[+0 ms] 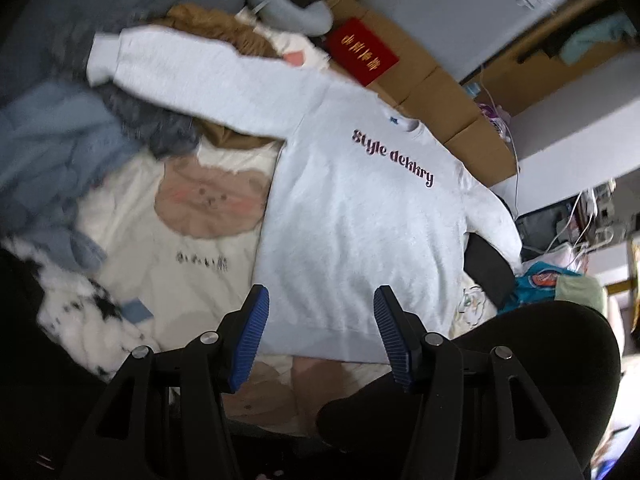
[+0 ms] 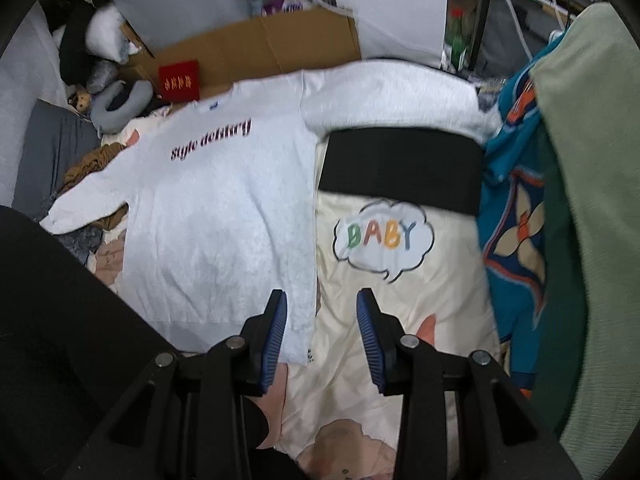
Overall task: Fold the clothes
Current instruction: 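Move both grippers along the sweatshirt toward the collar and shoulder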
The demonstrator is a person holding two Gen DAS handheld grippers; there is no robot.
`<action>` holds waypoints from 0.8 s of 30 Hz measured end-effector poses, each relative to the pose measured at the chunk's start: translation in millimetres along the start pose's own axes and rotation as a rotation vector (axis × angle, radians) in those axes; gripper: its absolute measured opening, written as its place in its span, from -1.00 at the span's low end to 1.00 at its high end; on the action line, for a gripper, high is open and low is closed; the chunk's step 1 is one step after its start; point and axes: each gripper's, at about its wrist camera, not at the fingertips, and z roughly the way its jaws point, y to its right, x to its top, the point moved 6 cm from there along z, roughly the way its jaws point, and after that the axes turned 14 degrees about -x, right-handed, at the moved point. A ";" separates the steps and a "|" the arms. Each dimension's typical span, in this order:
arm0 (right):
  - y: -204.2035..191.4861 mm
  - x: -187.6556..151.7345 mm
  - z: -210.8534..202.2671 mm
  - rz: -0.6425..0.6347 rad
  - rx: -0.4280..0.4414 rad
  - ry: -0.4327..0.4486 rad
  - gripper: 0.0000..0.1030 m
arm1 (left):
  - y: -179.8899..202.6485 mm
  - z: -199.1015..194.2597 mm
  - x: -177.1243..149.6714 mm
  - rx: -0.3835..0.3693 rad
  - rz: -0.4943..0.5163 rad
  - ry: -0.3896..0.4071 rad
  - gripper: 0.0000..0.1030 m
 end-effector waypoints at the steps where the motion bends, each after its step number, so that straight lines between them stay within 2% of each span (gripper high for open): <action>1: 1.7 2.4 -6.3 0.007 0.006 0.015 -0.34 | 7.6 -3.2 3.1 0.008 0.023 0.007 0.07; 5: 4.9 10.4 -29.2 0.019 0.022 0.073 -0.29 | 38.0 -13.5 11.3 -0.021 0.076 0.024 0.07; 6: 5.4 12.1 -34.5 0.021 0.026 0.086 -0.24 | 45.8 -15.9 13.3 -0.027 0.090 0.026 0.07; 8: 6.4 15.6 -45.3 0.025 0.032 0.110 -0.01 | 59.3 -19.8 17.1 -0.024 0.123 0.025 0.07; 9: 6.9 17.3 -50.7 0.027 0.036 0.122 0.02 | 67.4 -22.9 20.5 -0.019 0.143 0.029 0.07; 15: 8.2 22.4 -66.6 0.027 0.031 0.177 0.04 | 101.1 -30.3 40.3 -0.028 0.210 0.026 0.07; 24: 27.8 31.0 -55.9 0.076 -0.007 0.204 0.04 | 135.5 -12.4 83.3 -0.039 0.277 0.013 0.07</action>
